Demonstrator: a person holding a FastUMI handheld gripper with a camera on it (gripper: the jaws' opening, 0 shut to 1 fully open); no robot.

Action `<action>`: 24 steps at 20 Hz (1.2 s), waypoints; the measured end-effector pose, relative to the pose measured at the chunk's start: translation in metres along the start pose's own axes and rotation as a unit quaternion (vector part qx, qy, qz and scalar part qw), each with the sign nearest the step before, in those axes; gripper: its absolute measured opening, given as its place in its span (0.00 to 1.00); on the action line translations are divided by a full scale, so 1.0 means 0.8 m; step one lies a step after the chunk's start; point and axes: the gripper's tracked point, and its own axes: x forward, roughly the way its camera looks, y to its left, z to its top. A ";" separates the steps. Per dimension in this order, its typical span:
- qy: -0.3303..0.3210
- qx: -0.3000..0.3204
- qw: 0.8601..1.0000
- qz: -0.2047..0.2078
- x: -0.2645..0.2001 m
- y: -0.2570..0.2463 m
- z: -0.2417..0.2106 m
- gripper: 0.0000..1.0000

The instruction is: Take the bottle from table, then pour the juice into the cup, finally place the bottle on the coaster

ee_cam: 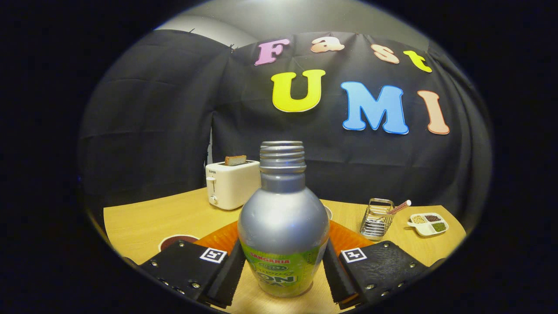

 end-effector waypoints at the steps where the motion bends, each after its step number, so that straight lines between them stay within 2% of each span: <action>1: 0.004 0.005 1.000 0.002 0.006 0.001 -0.009 0.81; 7: 0.010 0.013 1.000 -0.007 0.031 -0.004 -0.047 0.81; 15: 0.007 0.025 1.000 -0.002 0.046 -0.006 -0.051 0.81; 21: 0.000 -0.001 1.000 -0.004 0.044 0.000 -0.052 0.82; 23: -0.006 0.014 1.000 -0.007 0.044 0.001 -0.047 0.86; 24: -0.012 0.027 1.000 -0.007 0.037 0.001 -0.035 1.00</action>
